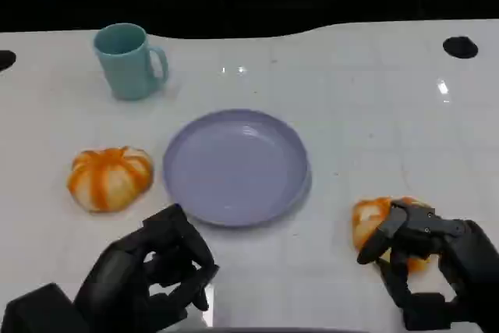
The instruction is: Grasp the bread from the table and place it into the plate.
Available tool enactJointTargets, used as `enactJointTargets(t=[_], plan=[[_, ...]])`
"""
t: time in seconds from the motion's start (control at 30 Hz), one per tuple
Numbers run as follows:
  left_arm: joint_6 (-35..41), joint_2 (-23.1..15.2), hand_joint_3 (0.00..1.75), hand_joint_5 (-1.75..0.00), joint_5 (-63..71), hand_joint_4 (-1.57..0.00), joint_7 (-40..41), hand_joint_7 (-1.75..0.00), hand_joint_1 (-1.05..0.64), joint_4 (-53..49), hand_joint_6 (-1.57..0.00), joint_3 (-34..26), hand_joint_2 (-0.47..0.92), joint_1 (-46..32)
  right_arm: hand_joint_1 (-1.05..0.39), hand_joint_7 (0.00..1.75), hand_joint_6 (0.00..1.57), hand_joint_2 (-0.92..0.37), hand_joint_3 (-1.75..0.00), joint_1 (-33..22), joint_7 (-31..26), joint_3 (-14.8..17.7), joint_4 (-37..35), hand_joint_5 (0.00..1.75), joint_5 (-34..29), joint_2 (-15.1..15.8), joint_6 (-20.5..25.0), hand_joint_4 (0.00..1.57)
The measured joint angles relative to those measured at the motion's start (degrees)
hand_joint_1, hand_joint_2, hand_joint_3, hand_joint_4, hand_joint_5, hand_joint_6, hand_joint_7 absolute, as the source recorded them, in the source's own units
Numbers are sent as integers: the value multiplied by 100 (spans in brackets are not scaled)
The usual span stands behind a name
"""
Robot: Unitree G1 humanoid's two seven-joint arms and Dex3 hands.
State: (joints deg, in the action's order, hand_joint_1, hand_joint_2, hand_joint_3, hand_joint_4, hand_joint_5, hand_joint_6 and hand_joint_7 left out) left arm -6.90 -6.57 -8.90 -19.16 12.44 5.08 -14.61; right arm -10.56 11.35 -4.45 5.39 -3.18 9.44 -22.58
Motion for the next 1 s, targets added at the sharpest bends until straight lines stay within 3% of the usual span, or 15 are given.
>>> enactJointTargets(t=[1.0], plan=[[10, 4, 44, -175, 6, -70, 0, -171, -50, 14, -48, 2, 92, 0, -19, 138, 83, -40, -122, 0, 18, -1, -1, 175, -10, 0, 0, 92]])
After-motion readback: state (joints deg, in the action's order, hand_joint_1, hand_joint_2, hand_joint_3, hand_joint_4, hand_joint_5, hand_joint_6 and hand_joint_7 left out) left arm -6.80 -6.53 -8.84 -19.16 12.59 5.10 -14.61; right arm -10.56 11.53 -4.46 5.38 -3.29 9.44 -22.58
